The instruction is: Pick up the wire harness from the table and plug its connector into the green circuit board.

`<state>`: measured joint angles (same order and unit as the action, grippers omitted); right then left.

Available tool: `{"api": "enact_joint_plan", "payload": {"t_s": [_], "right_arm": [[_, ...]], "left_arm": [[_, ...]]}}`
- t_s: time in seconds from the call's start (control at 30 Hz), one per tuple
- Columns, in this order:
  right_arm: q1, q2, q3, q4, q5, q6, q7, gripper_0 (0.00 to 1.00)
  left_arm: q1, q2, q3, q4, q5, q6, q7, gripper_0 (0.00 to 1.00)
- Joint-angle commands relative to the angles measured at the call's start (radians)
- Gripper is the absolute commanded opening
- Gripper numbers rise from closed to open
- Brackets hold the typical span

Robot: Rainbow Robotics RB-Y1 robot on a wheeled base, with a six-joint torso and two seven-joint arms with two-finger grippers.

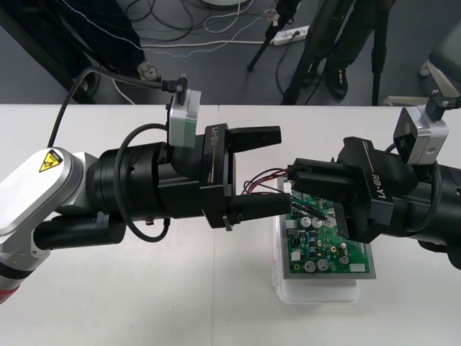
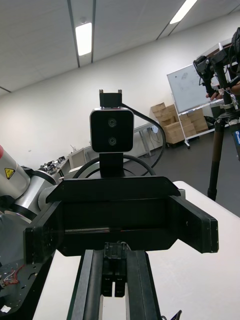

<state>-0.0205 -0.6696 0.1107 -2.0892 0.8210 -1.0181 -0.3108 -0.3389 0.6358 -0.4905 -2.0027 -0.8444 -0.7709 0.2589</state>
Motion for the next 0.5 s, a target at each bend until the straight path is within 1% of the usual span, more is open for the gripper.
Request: {"api": "enact_joint_plan", "payload": {"t_s": [0.03, 0.5], "right_arm": [[0.013, 0.001, 0.003, -0.017, -0.017, -0.008, 0.039, 0.0], [0.013, 0.001, 0.003, -0.017, -0.017, -0.008, 0.048, 0.0]], "left_arm": [[0.014, 0.013, 0.027, -0.044, 0.016, 0.041, 0.048, 1.0], [0.026, 0.03, 0.026, -0.044, 0.007, 0.038, 0.045, 1.0]]}}
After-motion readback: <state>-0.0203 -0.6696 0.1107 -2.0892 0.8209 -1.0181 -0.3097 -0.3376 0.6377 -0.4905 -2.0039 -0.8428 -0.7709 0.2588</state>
